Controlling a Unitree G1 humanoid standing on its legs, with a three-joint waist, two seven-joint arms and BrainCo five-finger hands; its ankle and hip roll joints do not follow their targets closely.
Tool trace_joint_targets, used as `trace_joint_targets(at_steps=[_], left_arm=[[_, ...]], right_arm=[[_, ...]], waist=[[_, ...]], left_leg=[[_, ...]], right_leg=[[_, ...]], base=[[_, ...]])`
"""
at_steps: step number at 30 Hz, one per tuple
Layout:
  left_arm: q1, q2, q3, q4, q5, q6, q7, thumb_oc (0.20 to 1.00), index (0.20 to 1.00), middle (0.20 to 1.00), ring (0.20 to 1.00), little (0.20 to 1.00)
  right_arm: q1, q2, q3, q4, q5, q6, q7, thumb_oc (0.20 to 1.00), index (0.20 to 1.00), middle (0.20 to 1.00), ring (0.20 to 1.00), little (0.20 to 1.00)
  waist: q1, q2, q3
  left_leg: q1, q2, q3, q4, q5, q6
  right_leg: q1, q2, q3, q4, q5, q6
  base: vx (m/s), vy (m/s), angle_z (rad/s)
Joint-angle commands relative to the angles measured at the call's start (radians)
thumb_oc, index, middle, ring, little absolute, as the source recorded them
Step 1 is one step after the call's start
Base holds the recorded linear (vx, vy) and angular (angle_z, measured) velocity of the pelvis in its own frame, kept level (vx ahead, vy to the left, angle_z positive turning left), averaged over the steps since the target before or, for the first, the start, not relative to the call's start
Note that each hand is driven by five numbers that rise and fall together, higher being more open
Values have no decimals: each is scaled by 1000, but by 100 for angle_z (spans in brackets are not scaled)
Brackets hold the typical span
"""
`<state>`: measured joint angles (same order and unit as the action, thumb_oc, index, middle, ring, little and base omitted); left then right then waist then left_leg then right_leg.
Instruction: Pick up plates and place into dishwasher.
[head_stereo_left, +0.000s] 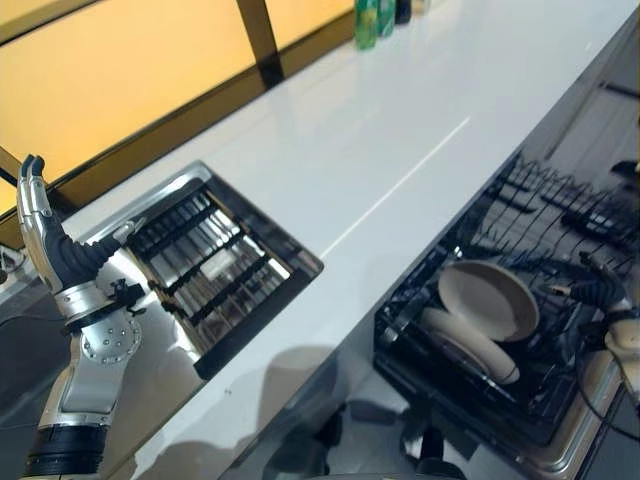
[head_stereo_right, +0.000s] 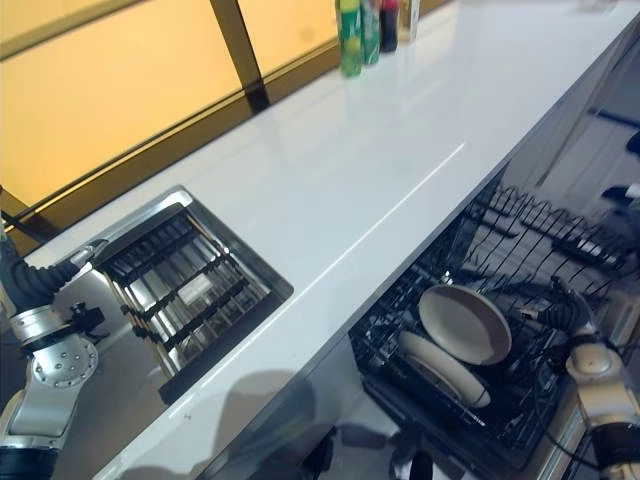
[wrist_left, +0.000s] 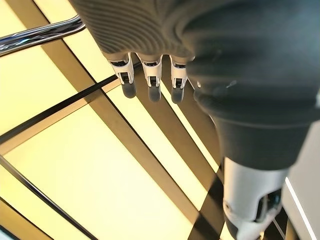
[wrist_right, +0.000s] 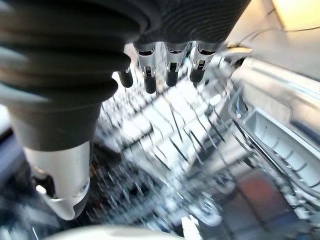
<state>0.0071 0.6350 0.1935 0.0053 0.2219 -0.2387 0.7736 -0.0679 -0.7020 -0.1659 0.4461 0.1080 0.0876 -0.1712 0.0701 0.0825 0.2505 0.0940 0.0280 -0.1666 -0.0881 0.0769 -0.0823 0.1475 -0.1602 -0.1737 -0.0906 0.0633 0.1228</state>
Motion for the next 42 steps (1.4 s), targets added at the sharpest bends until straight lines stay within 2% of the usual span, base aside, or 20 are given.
trace_joint_targets(at_steps=[1,5,6,12,17,20,22,25,30,35,42], left_arm=[[19,-9,59,20,6,-65,-13,1000,1000,1000,1000,1000],[55,-53,53,22,34,-93,-37,1000,1000,1000,1000,1000],[62,-57,49,24,32,-95,-42,1000,1000,1000,1000,1000],[103,-71,31,44,2,-92,-69,1000,1000,1000,1000,1000],[198,-103,43,38,-23,-114,-89,1000,1000,1000,1000,1000],[241,-124,49,29,-34,-125,-113,1000,1000,1000,1000,1000],[254,-132,44,17,-37,-129,-135,1000,1000,1000,1000,1000],[272,-141,30,-11,-37,-129,-151,1000,1000,1000,1000,1000],[296,-145,-11,-42,-56,-112,-144,1000,1000,1000,1000,1000],[143,-114,-125,15,-69,-90,-34,1000,1000,1000,1000,1000],[78,-136,-202,-3,-70,-50,27,1000,1000,1000,1000,1000]], right_arm=[[37,69,-18,-96,87,-70,-163,1000,1000,1000,1000,1000],[90,215,-10,-120,128,-85,-267,1000,1000,1000,1000,1000],[96,237,-4,-111,120,-88,-266,1000,1000,1000,1000,1000],[128,266,42,-83,94,-92,-267,1000,1000,1000,1000,1000],[166,253,32,-79,77,-107,-273,1000,1000,1000,1000,1000],[196,253,24,-100,62,-105,-288,1000,1000,1000,1000,1000],[232,247,6,-114,71,-112,-303,1000,1000,1000,1000,1000],[266,240,-17,-102,104,-128,-309,1000,1000,1000,1000,1000],[306,207,-47,-87,155,-153,-298,1000,1000,1000,1000,1000],[167,135,-16,-20,236,-206,-348,1000,1000,1000,1000,1000],[78,62,-26,6,322,-276,-330,1000,1000,1000,1000,1000]], waist=[[-11,-29,-82],[-14,-14,-107],[-14,-9,-114],[-14,16,-134],[-1,35,-145],[-2,40,-144],[-18,34,-138],[-30,35,-132],[-46,62,-108],[-64,90,-35],[-71,140,48]], left_leg=[[21,33,47,10,-47,-26],[51,52,37,9,-50,-32],[59,59,32,8,-48,-35],[88,94,5,12,-19,-67],[103,119,-1,20,-3,-92],[93,123,19,78,-12,-100],[71,107,86,171,-48,-95],[50,77,123,240,-88,-78],[19,50,125,238,-69,-70],[-122,14,134,279,-75,-55],[-218,-71,129,336,-98,-34]], right_leg=[[-39,-29,31,124,-80,4],[-20,-9,26,162,-116,-15],[-16,-1,22,178,-129,-22],[0,31,-1,232,-166,-60],[25,50,-10,225,-177,-73],[27,51,-10,241,-184,-80],[32,39,-19,250,-186,-86],[35,30,-23,263,-187,-90],[4,14,-12,311,-195,-81],[-203,-24,6,442,-214,-62],[-342,-66,55,543,-226,-46]], base=[[-4,-75,-1],[-12,-66,-1],[-21,-52,0],[-36,-50,2],[-21,-31,2],[-47,-19,4],[-29,8,3],[45,50,4],[77,163,-4],[-272,176,-3],[-49,200,-5]])
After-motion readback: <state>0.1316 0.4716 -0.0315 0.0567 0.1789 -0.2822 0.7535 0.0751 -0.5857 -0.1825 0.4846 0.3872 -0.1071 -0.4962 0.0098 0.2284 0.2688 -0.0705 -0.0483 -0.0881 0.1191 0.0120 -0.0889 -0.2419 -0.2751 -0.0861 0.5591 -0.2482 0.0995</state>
